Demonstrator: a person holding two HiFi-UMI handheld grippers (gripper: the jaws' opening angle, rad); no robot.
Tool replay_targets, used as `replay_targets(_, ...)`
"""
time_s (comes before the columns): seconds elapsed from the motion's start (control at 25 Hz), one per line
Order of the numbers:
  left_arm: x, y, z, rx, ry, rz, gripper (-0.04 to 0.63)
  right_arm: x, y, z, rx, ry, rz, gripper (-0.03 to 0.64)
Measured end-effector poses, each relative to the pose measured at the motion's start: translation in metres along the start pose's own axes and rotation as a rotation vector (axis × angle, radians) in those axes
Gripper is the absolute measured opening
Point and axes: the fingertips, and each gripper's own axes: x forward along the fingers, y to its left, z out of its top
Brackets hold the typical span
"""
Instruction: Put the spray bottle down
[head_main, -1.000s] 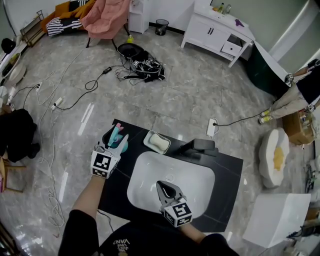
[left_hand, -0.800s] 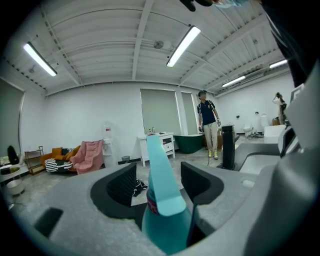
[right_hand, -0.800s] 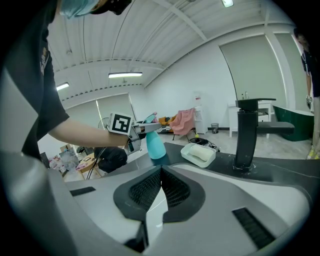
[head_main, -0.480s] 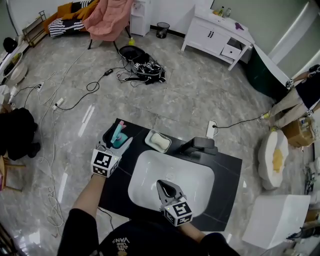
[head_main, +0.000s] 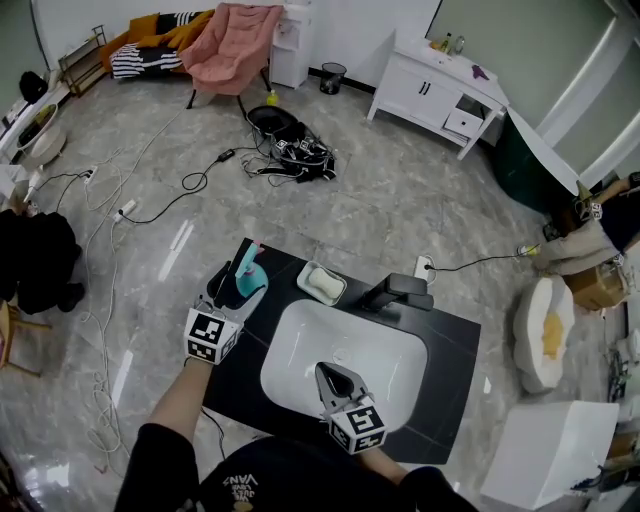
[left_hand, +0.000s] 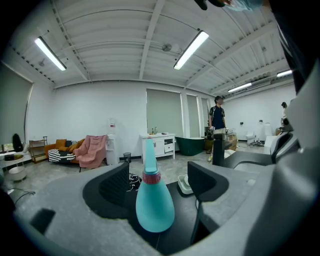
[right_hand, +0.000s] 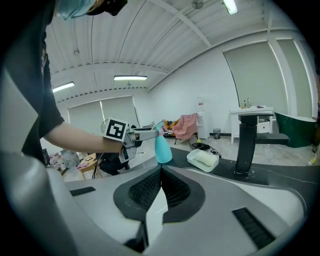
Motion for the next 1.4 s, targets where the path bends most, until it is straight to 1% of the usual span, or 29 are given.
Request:
replay_targets(0.28, -0.058, -0.015, -0.007, -0.012, 0.011, 0.026, 0.359, -0.012, 0.021, -0.004, -0.016, -0.009, 0.019, 0.002)
replay_targets(0.48, -0.114, -0.025, 0.000, -0.018, -0.008, 0.070, 0.357, -0.022, 0.046, -0.008, -0.033, -0.023, 0.049, 0.002)
replay_targets(0.64, -0.156, -0.037, -0.002, -0.014, 0.009, 0.070, 0.346, -0.031, 0.067, -0.010, -0.048, -0.032, 0.074, 0.002)
replay_targets(0.72, -0.180, -0.042, -0.002, -0.009, 0.014, 0.085, 0.319, -0.038, 0.076, -0.011, -0.056, -0.042, 0.079, 0.002)
replay_targets(0.92, -0.240, -0.056, -0.005, -0.012, 0.008, 0.131, 0.205, -0.055, 0.101, -0.016, -0.071, -0.066, 0.078, 0.002)
replay_targets(1.08, -0.280, -0.074, -0.008, -0.016, 0.006, 0.132, 0.113, -0.070, 0.116, -0.018, -0.070, -0.087, 0.054, 0.002)
replay_targets(1.24, -0.313, -0.090, -0.012, -0.028, 0.006, 0.143, 0.056, -0.086, 0.124, -0.019, -0.071, -0.110, 0.019, 0.003)
replay_targets(1.4, -0.339, -0.101, -0.021, -0.054, 0.026, 0.157, 0.034, -0.100, 0.134, -0.022, -0.078, -0.125, 0.002, 0.002)
